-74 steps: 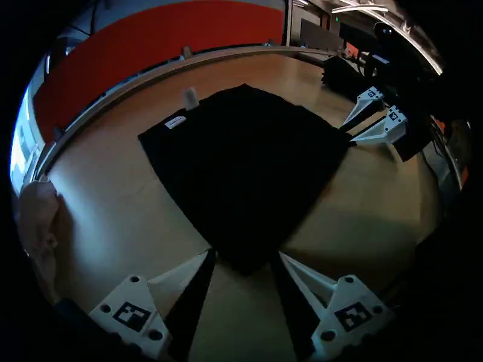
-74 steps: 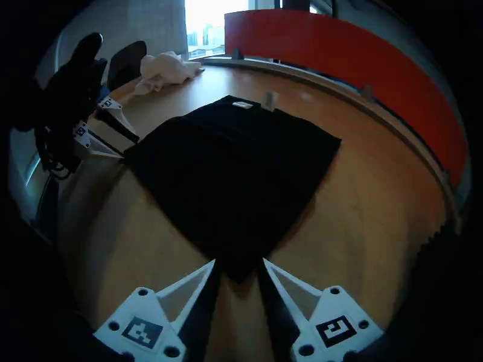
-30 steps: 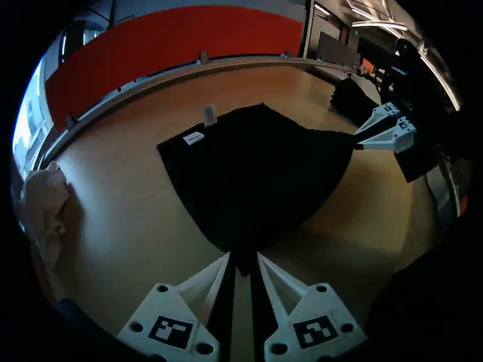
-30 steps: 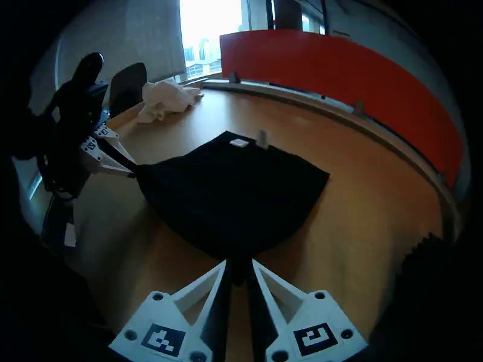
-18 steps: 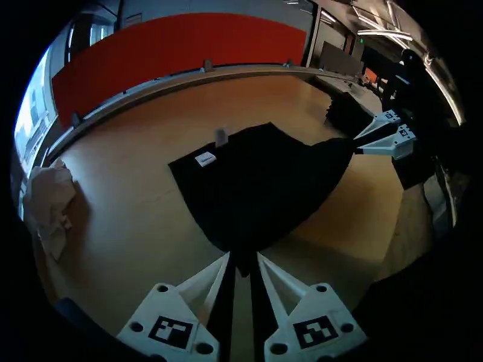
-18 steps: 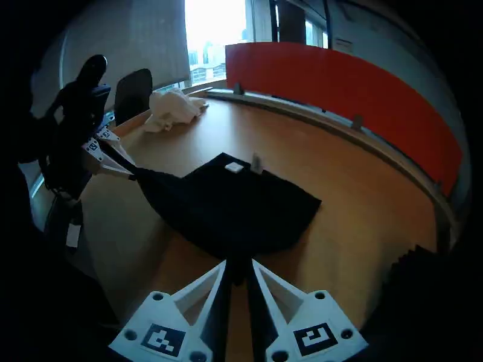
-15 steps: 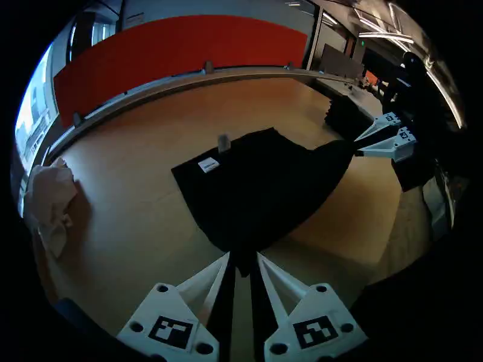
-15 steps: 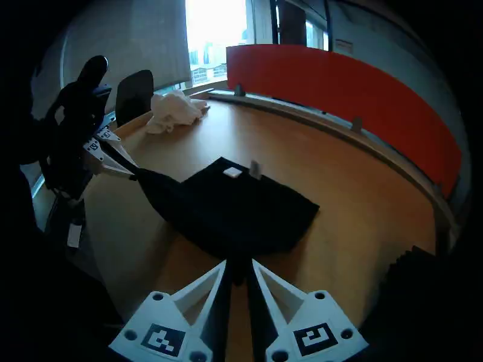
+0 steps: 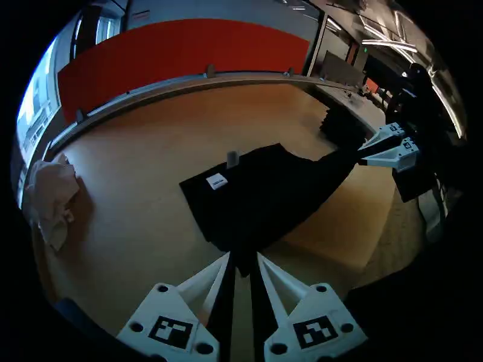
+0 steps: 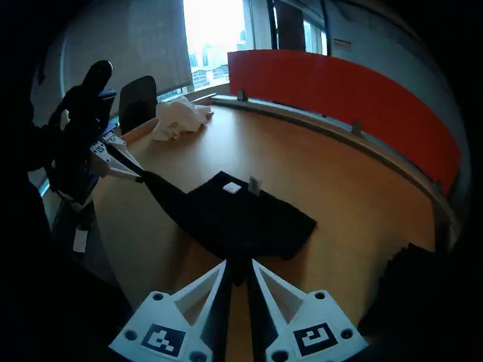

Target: Fold towel

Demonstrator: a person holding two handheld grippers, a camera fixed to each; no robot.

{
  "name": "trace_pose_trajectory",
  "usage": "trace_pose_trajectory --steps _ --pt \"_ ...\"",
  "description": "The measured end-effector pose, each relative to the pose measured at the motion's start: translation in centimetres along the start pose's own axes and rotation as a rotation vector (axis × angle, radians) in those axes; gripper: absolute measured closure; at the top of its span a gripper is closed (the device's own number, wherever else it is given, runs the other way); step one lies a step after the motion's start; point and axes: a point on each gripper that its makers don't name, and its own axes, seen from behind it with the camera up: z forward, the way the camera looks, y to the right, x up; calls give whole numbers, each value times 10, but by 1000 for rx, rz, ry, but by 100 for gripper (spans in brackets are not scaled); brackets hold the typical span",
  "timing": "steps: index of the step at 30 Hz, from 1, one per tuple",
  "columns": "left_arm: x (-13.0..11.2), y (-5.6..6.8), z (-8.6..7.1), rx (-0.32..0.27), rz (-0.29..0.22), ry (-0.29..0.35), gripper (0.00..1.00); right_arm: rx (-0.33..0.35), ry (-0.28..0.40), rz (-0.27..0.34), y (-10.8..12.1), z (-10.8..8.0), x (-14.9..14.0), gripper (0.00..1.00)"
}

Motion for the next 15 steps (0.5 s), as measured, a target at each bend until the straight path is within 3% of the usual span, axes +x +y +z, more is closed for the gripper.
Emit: trace_pose_trajectory --steps 6,15 --pt "1 7 -9 -19 -4 -3 85 1 -4 7 0 -6 -1 85" --pt "3 9 -7 -27 -8 -2 85 4 -13 6 1 -3 -3 85"
